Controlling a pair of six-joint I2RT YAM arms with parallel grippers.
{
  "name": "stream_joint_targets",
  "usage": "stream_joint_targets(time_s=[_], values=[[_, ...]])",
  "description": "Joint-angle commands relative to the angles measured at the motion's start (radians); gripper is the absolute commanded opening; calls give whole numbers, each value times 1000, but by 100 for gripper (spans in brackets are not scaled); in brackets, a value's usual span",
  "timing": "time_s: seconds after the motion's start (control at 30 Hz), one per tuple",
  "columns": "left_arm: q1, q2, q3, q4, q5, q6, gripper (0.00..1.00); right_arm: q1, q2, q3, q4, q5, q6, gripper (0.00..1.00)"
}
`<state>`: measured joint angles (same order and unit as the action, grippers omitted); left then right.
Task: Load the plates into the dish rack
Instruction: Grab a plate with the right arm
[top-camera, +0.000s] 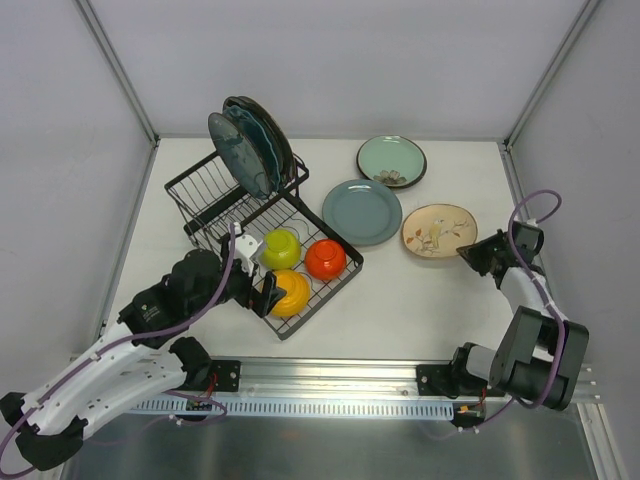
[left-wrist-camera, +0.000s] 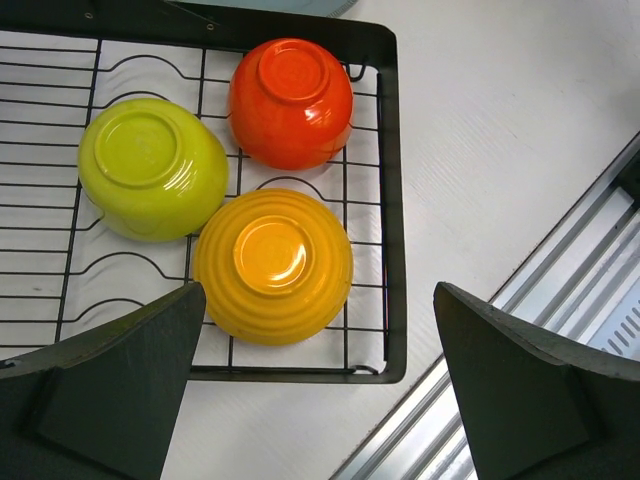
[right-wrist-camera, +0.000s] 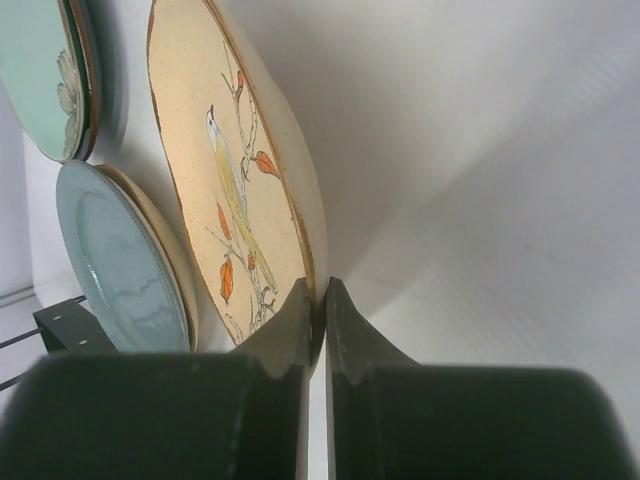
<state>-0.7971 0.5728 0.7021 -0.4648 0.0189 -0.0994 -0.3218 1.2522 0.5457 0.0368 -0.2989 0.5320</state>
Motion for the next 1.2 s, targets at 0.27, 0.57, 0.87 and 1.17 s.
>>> stream_joint_targets(time_s=[0.27,0.57,0.87,1.17], values=[[-22,44,85,87,55,18,99,1,-191,258,-346,9,-43,0],[-224,137,131,146,-106,76,99,3,-250,376,-483,-180,-61,1],[-382,283,191,227,-204,200,99,72,-283,413,-538,-362,-56,1],[-465,392,238,273,-237,319,99,203,-332,431,-598,-422,-70,1]])
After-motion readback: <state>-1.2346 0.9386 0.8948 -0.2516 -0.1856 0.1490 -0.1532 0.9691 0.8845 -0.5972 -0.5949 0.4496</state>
